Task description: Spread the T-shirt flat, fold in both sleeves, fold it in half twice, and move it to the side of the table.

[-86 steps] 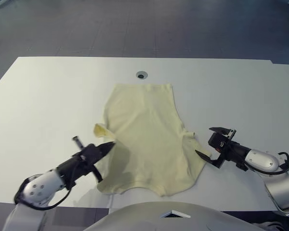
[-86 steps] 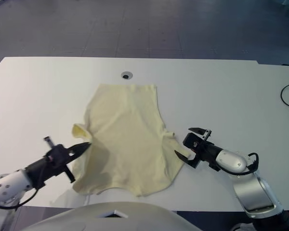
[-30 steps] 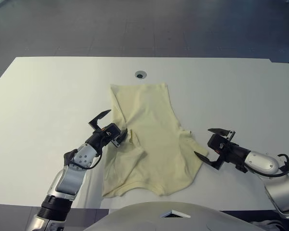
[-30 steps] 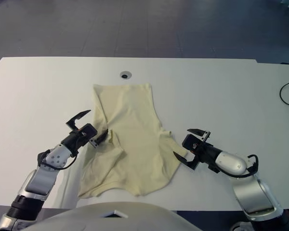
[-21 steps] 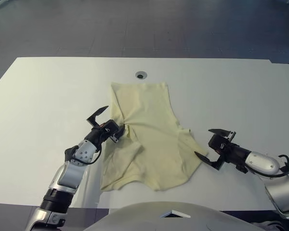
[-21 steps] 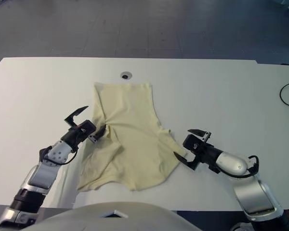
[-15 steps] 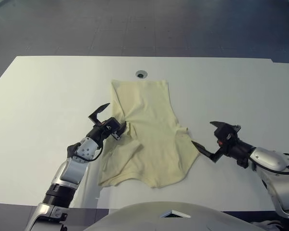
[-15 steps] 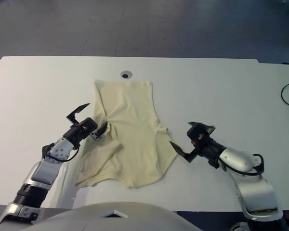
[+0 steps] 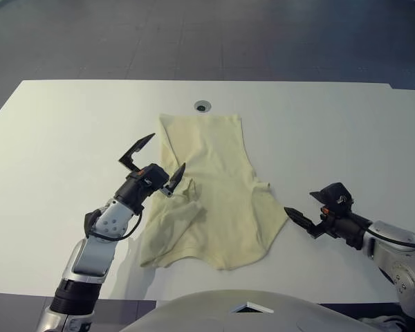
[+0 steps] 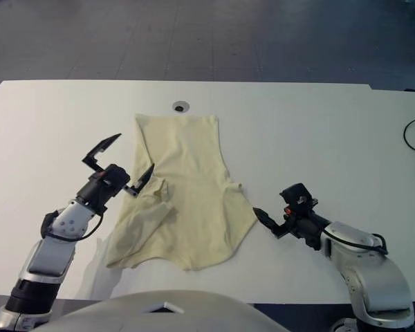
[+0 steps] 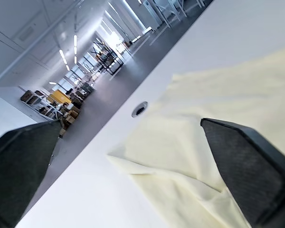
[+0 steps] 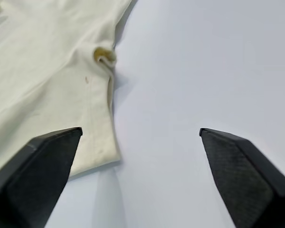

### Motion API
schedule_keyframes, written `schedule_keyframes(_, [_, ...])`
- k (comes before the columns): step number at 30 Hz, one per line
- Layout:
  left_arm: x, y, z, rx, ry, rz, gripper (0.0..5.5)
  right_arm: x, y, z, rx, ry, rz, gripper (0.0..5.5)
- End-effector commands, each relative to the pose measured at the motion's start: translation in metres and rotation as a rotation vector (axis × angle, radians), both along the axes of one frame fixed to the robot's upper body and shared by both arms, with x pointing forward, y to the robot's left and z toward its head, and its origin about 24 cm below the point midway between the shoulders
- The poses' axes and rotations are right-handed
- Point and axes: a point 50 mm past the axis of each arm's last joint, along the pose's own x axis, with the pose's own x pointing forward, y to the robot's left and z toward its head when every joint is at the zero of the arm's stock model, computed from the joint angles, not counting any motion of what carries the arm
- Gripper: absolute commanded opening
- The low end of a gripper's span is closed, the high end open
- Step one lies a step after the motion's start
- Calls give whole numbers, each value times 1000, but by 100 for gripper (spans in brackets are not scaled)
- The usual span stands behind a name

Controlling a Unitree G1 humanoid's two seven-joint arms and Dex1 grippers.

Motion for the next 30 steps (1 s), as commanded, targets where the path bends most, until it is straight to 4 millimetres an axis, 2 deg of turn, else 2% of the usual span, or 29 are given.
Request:
schedule_keyframes(1, [-11,6,13,-11,-35,31,540,-5,5,-7,-2,63,32,387])
schedule_keyframes(15, [-18,13,10,-8,-10,66,540,-16,9,-14,15,150,55,177])
schedule_keyframes(25, [-19,14,8,-11,-2,77,540,-7,21,-19,67,144,87,9])
schedule_keyframes(30, [-19,15,7,-7,2,79,540,-3,20,-19,73,129,71,2])
